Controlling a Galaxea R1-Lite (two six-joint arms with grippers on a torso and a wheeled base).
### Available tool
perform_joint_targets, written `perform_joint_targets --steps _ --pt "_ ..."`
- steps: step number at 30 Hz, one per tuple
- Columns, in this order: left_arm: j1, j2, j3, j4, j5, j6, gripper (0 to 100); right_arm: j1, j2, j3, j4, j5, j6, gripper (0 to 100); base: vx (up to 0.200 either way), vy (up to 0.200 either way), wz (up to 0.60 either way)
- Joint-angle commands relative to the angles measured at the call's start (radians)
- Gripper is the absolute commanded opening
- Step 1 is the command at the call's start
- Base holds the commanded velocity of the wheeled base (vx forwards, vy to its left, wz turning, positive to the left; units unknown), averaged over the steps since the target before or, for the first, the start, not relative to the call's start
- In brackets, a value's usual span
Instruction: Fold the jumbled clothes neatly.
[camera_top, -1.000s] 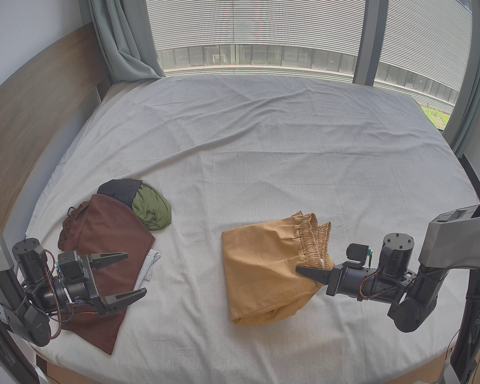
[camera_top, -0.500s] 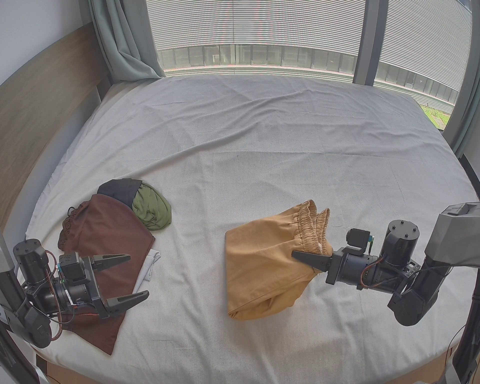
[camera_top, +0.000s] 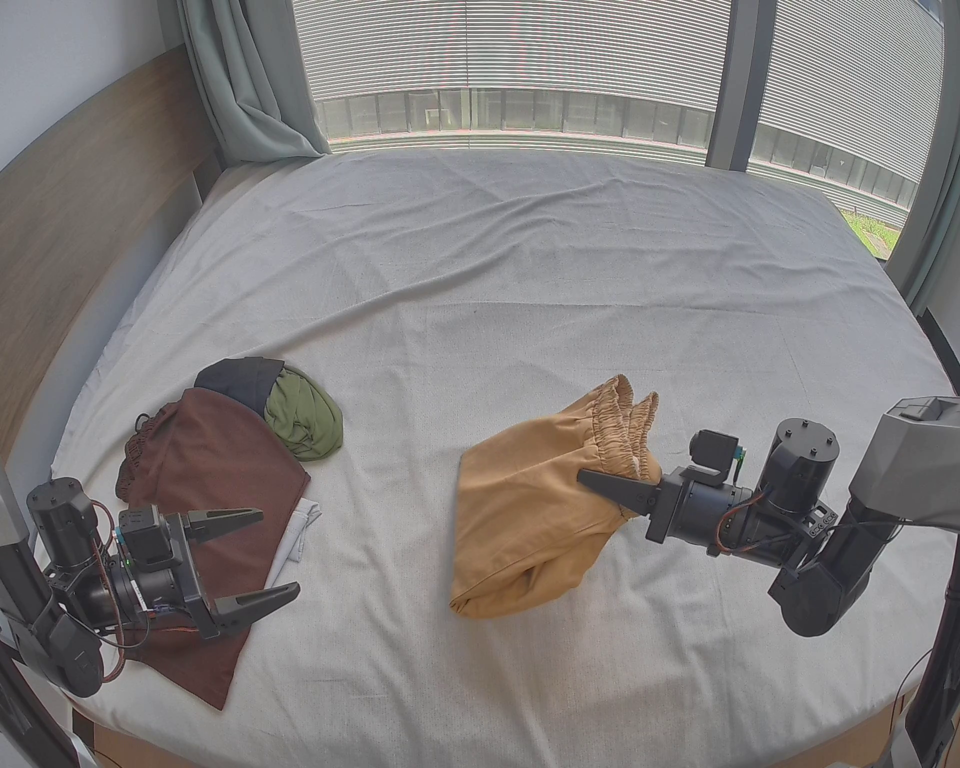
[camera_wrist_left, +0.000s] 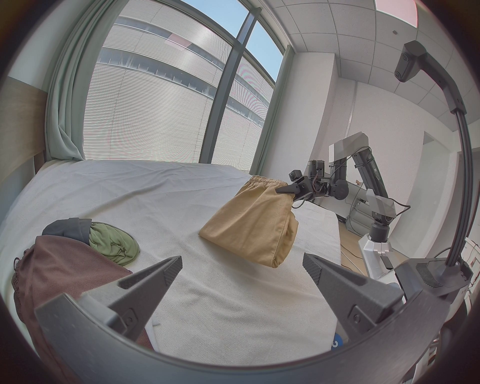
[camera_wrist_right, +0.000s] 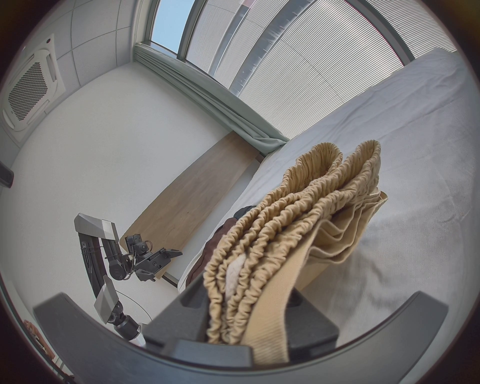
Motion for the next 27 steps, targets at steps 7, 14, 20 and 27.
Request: perform_joint_targets --steps 7,14,20,27 --pt "-0.010 -0.002 0.000 0.005 0.000 0.001 100 0.000 0.001 -0.086 0.000 0.000 0.035 0 0.000 0.000 0.00" --pt "-0.012 -0.002 0.000 0.005 0.000 0.001 100 -0.003 0.010 -0.149 0.000 0.002 0.073 0 0.000 0.000 0.00" --pt "-0.014 -0.001 0.000 0.008 0.000 0.002 100 -0.003 0.045 -0.198 0.000 0.002 0.075 0 0.000 0.000 0.00" --pt "-0.014 -0.001 0.000 0.012 0.000 0.005 100 -0.005 0.071 -0.256 0.000 0.002 0.087 0 0.000 0.000 0.00"
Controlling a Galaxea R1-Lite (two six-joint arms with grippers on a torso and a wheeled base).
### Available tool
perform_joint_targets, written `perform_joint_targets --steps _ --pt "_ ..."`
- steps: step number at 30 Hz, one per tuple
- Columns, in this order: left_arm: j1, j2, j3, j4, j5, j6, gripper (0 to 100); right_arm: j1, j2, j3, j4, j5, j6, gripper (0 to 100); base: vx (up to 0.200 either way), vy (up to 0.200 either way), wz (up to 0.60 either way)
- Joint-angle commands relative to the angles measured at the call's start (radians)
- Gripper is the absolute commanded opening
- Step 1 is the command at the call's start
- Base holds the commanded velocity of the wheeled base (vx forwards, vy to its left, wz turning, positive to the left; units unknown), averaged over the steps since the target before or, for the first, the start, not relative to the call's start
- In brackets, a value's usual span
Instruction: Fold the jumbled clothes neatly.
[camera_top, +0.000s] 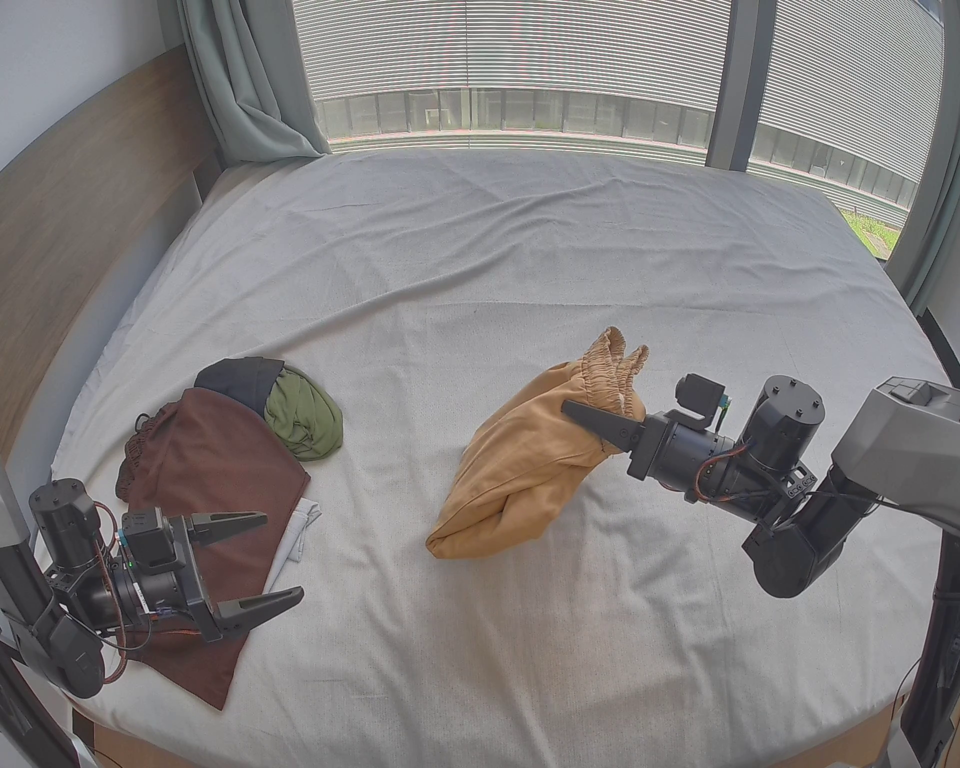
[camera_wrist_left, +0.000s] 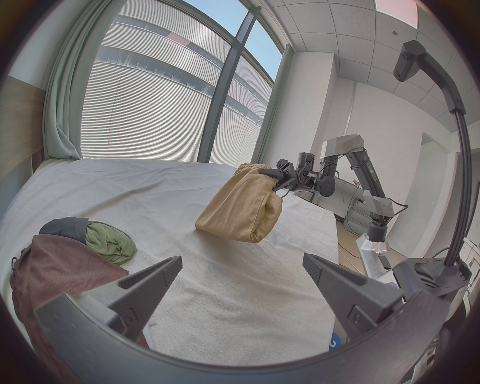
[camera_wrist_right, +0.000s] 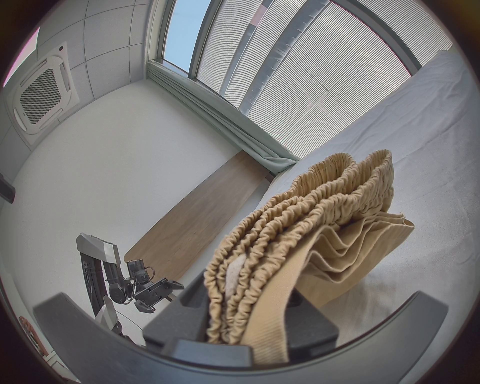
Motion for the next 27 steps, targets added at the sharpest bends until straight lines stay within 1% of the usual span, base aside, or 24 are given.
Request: perform_joint_targets --steps 1,12,18,25,27 --pt "0.000 0.002 0.000 -0.001 0.000 0.000 100 0.001 0.019 -0.031 -0.001 0.000 0.013 0 0.000 0.000 0.00" --pt "-0.007 0.003 0.009 -0.001 0.000 0.000 100 0.001 0.017 -0.075 0.001 0.000 0.033 0 0.000 0.000 0.00" --pt "-0.007 0.003 0.008 -0.001 0.000 0.000 100 -0.002 0.017 -0.097 0.001 0.022 0.050 0 0.000 0.000 0.00" --pt "-0.007 0.003 0.008 -0.001 0.000 0.000 100 -0.012 0.028 -0.194 0.001 0.026 0.118 0 0.000 0.000 0.00" --pt "-0.007 0.002 0.006 -0.001 0.000 0.000 100 -0.013 0.036 -0.210 0.001 0.026 0.125 0 0.000 0.000 0.00"
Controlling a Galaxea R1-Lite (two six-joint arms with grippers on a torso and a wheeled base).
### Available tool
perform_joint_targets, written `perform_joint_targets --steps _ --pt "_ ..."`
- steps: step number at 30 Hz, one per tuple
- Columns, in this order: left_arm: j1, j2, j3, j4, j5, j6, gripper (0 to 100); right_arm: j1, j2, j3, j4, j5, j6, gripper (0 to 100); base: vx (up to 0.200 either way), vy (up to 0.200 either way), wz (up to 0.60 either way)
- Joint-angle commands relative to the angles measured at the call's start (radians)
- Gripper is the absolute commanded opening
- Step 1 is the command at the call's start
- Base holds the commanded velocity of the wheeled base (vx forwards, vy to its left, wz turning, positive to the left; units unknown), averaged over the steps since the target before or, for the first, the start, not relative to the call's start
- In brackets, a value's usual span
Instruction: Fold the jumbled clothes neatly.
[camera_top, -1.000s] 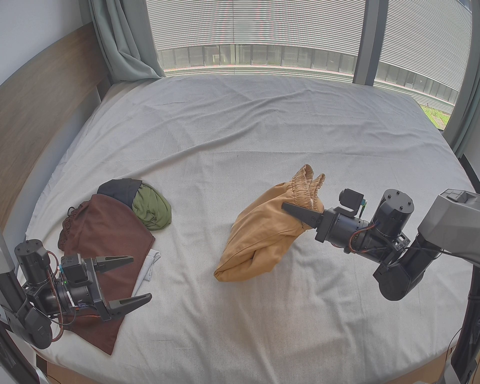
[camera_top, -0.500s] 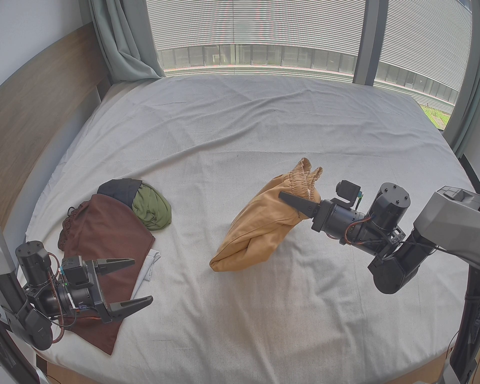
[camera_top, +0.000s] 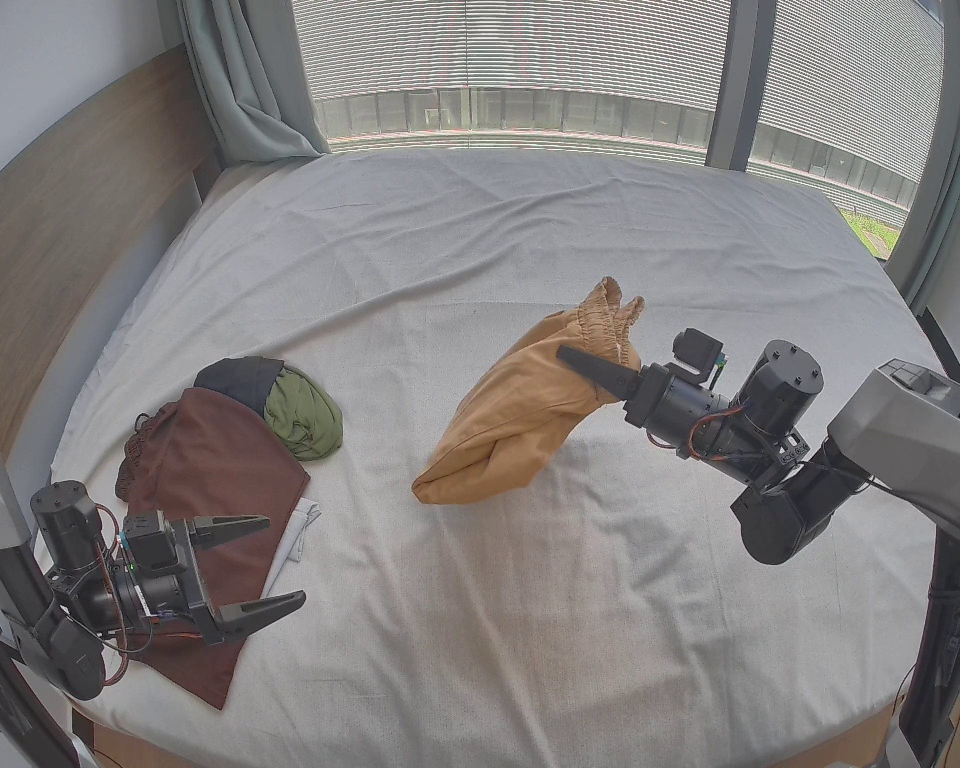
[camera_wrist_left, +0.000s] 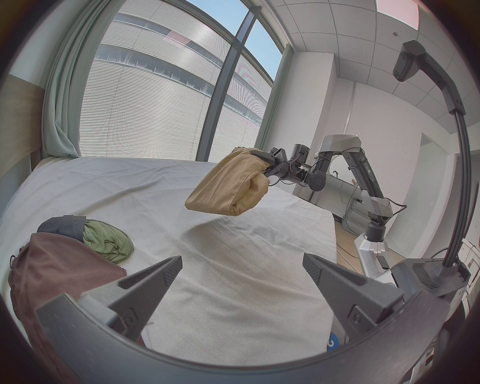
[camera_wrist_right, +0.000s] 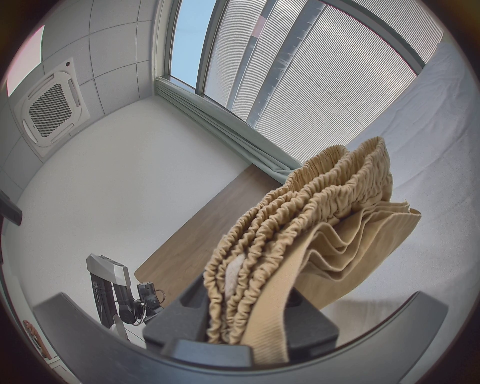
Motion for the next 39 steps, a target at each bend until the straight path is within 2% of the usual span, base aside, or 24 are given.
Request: perform_joint_targets --steps 1,10,15,26,39 --pt "0.000 0.000 -0.002 -0.001 0.000 0.000 100 -0.005 0.026 -0.071 0.001 0.003 0.020 0 0.000 0.000 0.00" --pt "0.002 0.005 -0.002 -0.001 0.000 0.000 100 -0.046 0.208 -0.292 0.024 0.030 0.055 0 0.000 0.000 0.00" --pt "0.002 0.005 -0.002 -0.001 0.000 0.000 100 -0.057 0.296 -0.343 0.031 0.030 0.058 0 0.000 0.000 0.00" --pt "0.002 0.008 -0.002 -0.001 0.000 0.000 100 -0.066 0.297 -0.361 0.031 0.033 0.061 0 0.000 0.000 0.00" --pt "0.002 0.012 0.001 -0.001 0.000 0.000 100 -0.079 0.297 -0.524 0.032 0.036 0.139 0 0.000 0.000 0.00"
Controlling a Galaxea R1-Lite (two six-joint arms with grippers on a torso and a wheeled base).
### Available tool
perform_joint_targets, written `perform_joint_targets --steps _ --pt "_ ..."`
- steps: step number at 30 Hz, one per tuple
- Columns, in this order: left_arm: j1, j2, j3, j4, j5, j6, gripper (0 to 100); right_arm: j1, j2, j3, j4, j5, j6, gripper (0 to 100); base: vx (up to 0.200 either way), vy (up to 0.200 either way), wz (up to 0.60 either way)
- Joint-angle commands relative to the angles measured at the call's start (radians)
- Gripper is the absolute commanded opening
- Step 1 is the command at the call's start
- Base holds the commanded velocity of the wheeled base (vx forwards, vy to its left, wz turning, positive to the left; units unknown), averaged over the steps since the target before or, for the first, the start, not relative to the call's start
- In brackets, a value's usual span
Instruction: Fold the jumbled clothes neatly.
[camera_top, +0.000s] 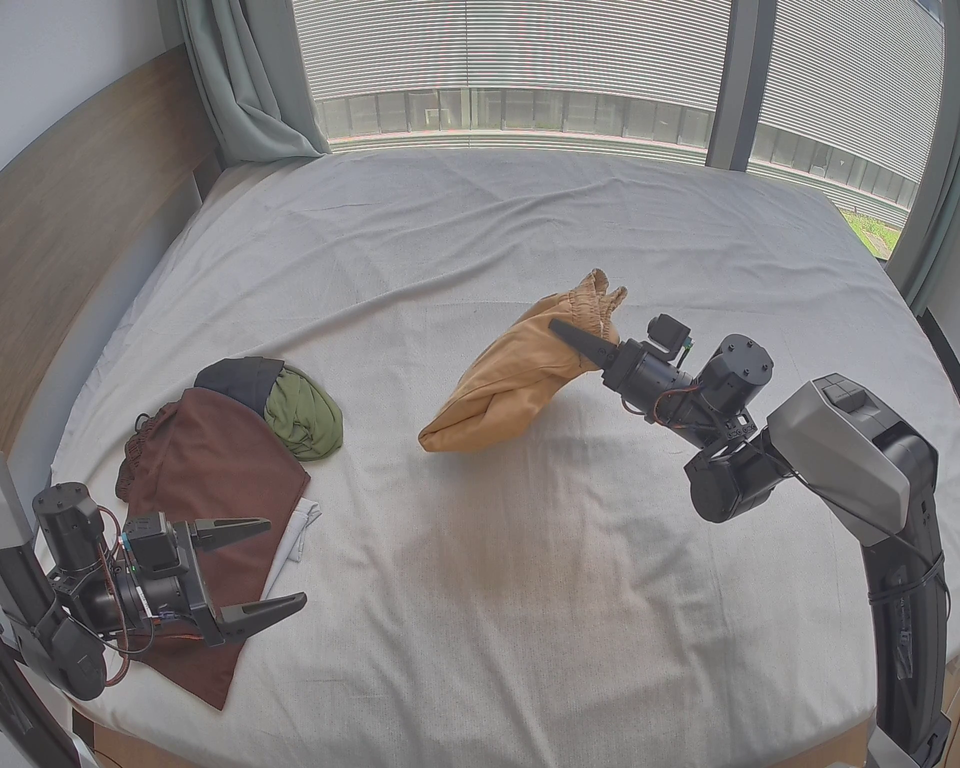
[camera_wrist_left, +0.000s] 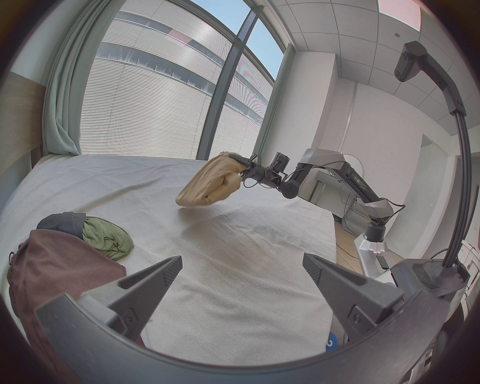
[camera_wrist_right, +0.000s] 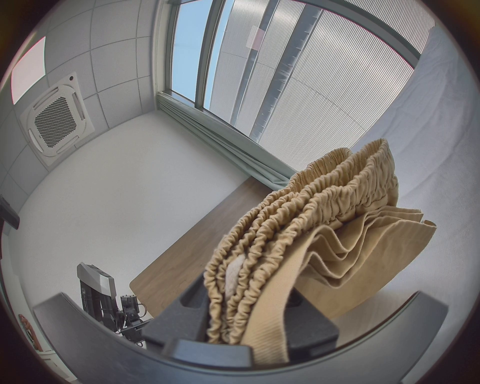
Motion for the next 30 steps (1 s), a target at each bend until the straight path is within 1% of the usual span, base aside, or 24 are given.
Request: perform_joint_targets --steps 1,9,13,14,16,20,22,24,27,30 --pt "-0.001 0.003 0.002 -0.001 0.000 0.000 100 -0.009 0.002 -0.060 0.000 0.001 0.020 0 0.000 0.000 0.00" --pt "-0.010 0.007 0.003 -0.001 0.000 0.000 100 -0.011 0.068 -0.105 0.023 -0.001 0.021 0 0.000 0.000 0.00" --pt "-0.010 0.007 0.003 -0.001 0.000 0.000 100 -0.023 0.104 -0.097 0.037 0.001 0.021 0 0.000 0.000 0.00" --pt "-0.010 0.005 0.003 -0.001 0.000 0.000 100 -0.037 0.130 -0.004 0.026 -0.001 0.000 0 0.000 0.000 0.00" --pt "-0.012 0.005 0.008 -0.001 0.000 0.000 100 -0.046 0.124 0.055 0.024 -0.001 -0.011 0 0.000 0.000 0.00" --pt "-0.013 0.007 0.010 -0.001 0.000 -0.002 100 -0.050 0.122 0.131 0.003 -0.001 -0.030 0 0.000 0.000 0.00" --pt "-0.013 0.007 0.010 -0.001 0.000 -0.002 100 -0.050 0.122 0.131 0.003 -0.001 -0.030 0 0.000 0.000 0.00" --pt "-0.013 0.005 0.008 -0.001 0.000 0.000 100 -0.054 0.117 0.219 -0.034 -0.003 -0.051 0 0.000 0.000 0.00" --pt "-0.012 0.005 0.010 -0.001 0.000 -0.002 100 -0.057 0.091 0.322 -0.036 -0.010 -0.080 0 0.000 0.000 0.00" --pt "-0.013 0.005 0.010 -0.001 0.000 -0.002 100 -0.055 0.093 0.374 -0.037 -0.016 -0.109 0 0.000 0.000 0.00"
